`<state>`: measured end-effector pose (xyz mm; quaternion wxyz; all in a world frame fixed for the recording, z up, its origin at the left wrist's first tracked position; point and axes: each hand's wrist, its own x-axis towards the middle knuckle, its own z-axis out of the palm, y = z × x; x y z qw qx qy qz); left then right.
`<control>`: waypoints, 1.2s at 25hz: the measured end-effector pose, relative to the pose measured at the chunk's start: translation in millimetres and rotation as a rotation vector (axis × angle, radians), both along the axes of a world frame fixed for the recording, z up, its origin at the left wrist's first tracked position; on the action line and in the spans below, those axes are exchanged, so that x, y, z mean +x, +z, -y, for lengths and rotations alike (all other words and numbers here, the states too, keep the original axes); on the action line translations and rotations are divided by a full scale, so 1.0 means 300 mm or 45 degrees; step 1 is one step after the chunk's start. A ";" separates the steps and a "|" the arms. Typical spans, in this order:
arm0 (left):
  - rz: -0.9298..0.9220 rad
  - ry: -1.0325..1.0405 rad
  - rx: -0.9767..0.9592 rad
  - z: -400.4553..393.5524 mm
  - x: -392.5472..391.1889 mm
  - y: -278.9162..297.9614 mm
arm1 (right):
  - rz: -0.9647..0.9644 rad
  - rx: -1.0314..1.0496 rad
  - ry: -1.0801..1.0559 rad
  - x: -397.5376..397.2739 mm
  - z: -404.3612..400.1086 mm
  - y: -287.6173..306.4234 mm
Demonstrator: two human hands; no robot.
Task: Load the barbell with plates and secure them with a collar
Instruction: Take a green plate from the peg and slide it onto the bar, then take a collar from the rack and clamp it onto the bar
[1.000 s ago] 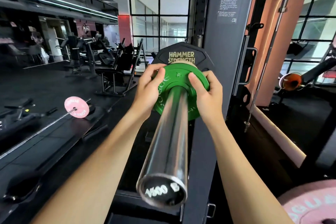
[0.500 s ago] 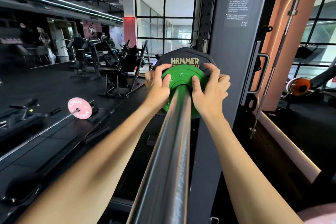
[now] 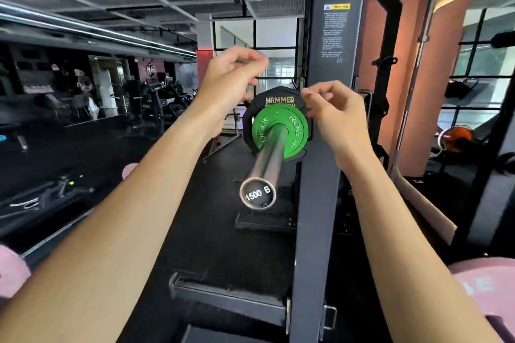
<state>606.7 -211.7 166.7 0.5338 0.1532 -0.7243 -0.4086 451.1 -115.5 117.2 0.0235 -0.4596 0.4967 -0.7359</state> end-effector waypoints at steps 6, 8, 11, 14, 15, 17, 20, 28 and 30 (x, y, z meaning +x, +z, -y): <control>-0.024 -0.199 -0.057 -0.319 0.040 0.092 | -0.063 -0.023 0.073 0.133 -0.328 0.113; -0.048 -0.260 -0.058 -0.406 0.004 0.116 | -0.056 -0.046 0.037 0.121 -0.429 0.155; -0.057 -0.364 -0.053 -0.541 -0.079 0.145 | -0.065 -0.067 -0.064 0.060 -0.588 0.201; -0.048 -0.461 -0.046 -0.650 -0.198 0.140 | -0.075 -0.056 -0.169 -0.038 -0.735 0.212; -0.043 -0.486 -0.042 -0.677 -0.242 0.131 | -0.067 -0.046 -0.196 -0.073 -0.778 0.207; -0.021 -0.549 -0.021 -0.754 -0.368 0.111 | -0.052 -0.047 -0.270 -0.171 -0.890 0.189; 0.025 -0.636 0.025 -0.891 -0.587 0.078 | 0.005 -0.058 -0.365 -0.346 -1.074 0.155; 0.043 -0.796 0.194 -1.224 -1.188 -0.031 | 0.118 -0.003 -0.522 -0.890 -1.477 0.128; 0.018 -0.765 0.236 -1.262 -1.309 -0.026 | 0.141 0.001 -0.510 -1.028 -1.523 0.141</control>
